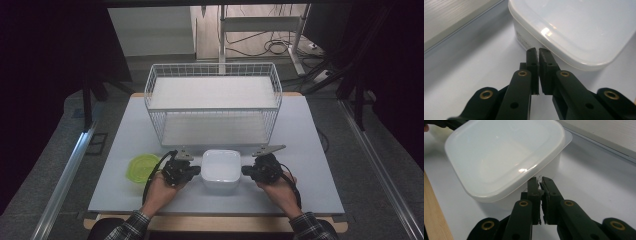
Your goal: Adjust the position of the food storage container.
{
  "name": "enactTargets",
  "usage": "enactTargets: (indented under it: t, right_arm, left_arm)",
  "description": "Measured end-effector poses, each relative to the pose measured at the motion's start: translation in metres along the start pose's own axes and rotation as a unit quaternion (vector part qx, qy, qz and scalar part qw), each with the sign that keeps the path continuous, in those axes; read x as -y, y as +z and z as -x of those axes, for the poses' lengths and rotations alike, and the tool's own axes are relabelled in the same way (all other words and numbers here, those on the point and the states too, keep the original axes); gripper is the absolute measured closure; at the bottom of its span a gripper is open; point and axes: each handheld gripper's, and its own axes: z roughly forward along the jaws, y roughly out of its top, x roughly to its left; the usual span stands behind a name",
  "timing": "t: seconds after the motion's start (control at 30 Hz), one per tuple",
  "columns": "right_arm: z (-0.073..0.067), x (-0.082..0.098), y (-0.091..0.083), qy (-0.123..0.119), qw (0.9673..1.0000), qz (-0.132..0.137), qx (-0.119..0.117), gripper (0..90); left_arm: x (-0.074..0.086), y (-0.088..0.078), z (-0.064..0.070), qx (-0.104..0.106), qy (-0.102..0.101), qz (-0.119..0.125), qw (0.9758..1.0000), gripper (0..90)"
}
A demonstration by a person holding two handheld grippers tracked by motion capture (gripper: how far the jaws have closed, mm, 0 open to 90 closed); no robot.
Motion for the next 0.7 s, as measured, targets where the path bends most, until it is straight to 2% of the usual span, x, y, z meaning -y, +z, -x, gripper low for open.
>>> enactTargets:
  t: [0.07,0.2,0.3,0.4,0.5,0.53,0.67,0.7]
  right_arm:
    - [-0.001,0.001,0.002,-0.001,1.0,0.0,-0.002,84.7]
    - [0.0,0.001,0.0,-0.002,1.0,0.001,0.001,83.4]
    - [0.003,0.004,-0.009,-0.008,0.9997,0.018,0.015,78.3]
    - [0.005,0.007,-0.017,0.0,0.9994,0.035,0.007,64.1]
    - [0.006,0.009,-0.022,0.001,0.999,0.043,0.009,51.3]
    - [0.006,0.011,-0.022,0.0,0.999,0.044,0.01,47.6]
    - [0.006,0.012,-0.021,-0.003,0.9989,0.046,0.009,38.5]
    - [0.006,0.012,-0.021,-0.003,0.9989,0.046,0.009,38.5]
  left_arm:
    - [0.001,-0.001,0.0,0.001,-0.005,-0.001,1.0,87.0]
    - [0.003,-0.005,0.002,-0.009,-0.001,0.0,1.0,85.0]
    - [0.009,-0.016,0.002,-0.025,0.001,0.011,0.9996,72.4]
    - [0.016,-0.023,0.002,-0.035,0.003,0.024,0.9991,49.3]
    - [0.02,-0.026,0.001,-0.041,0.003,0.031,0.9987,38.1]
    - [0.021,-0.028,-0.001,-0.039,0.001,0.041,0.9984,34.1]
    - [0.021,-0.028,-0.004,-0.029,0.0,0.058,0.9979,23.2]
    - [0.021,-0.028,-0.004,-0.029,0.0,0.058,0.9979,20.7]
